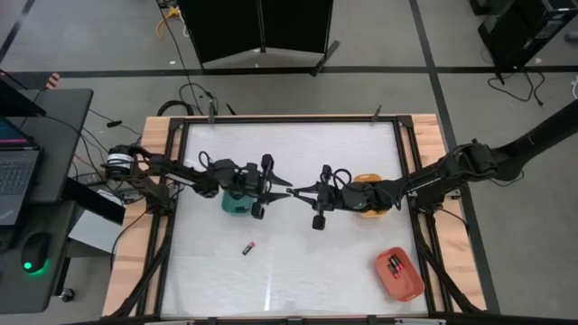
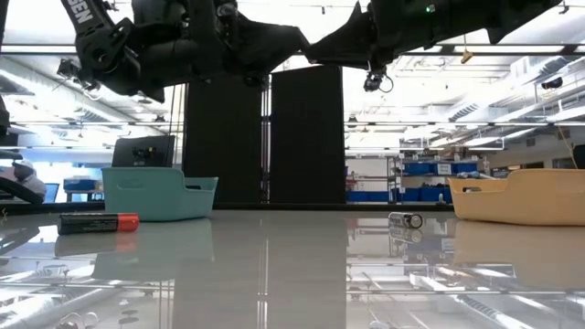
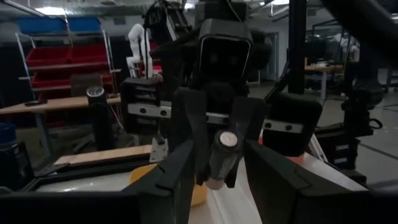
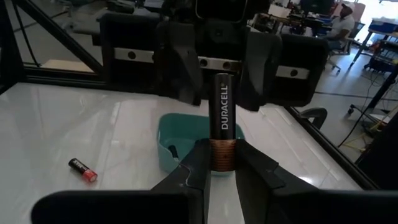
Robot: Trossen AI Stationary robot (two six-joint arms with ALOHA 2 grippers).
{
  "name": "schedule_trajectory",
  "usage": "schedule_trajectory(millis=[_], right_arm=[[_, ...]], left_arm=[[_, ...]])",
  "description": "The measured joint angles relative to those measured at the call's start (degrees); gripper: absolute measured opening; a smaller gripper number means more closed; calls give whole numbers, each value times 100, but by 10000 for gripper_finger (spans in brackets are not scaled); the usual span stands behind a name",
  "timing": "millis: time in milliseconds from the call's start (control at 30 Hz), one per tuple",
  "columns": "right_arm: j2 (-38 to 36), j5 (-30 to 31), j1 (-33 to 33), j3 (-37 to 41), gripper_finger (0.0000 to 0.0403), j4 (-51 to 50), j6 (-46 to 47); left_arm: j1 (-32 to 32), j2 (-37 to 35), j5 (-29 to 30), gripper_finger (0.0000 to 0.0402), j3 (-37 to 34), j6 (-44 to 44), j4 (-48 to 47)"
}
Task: Sort batteries
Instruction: Put the black and copper battery into the green bin
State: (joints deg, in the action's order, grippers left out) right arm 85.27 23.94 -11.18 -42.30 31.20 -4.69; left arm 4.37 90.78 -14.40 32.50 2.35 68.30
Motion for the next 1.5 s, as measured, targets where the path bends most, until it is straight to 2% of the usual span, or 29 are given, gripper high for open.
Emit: schedule_trajectory(millis=[300, 533, 767, 1067, 1267, 1500], right_arm=[[0, 0, 0, 0, 63, -83, 26], [2, -37, 0, -2, 64, -131, 59], [5, -17, 2, 0, 64, -179, 78], [9, -17, 2, 2, 67, -203, 105], [9, 14, 11, -3, 91, -137, 294], [7, 156, -3, -11, 130, -196, 167]], left_arm=[[-32, 0, -26, 142, 60, -3, -88], [-151, 0, 14, 105, 93, 149, -57], [-180, -9, 97, 65, 287, 329, -524], [-191, -11, 96, 61, 314, 363, -596], [-191, -13, 103, 60, 314, 362, -505], [-175, -222, 98, 59, 311, 501, -826]])
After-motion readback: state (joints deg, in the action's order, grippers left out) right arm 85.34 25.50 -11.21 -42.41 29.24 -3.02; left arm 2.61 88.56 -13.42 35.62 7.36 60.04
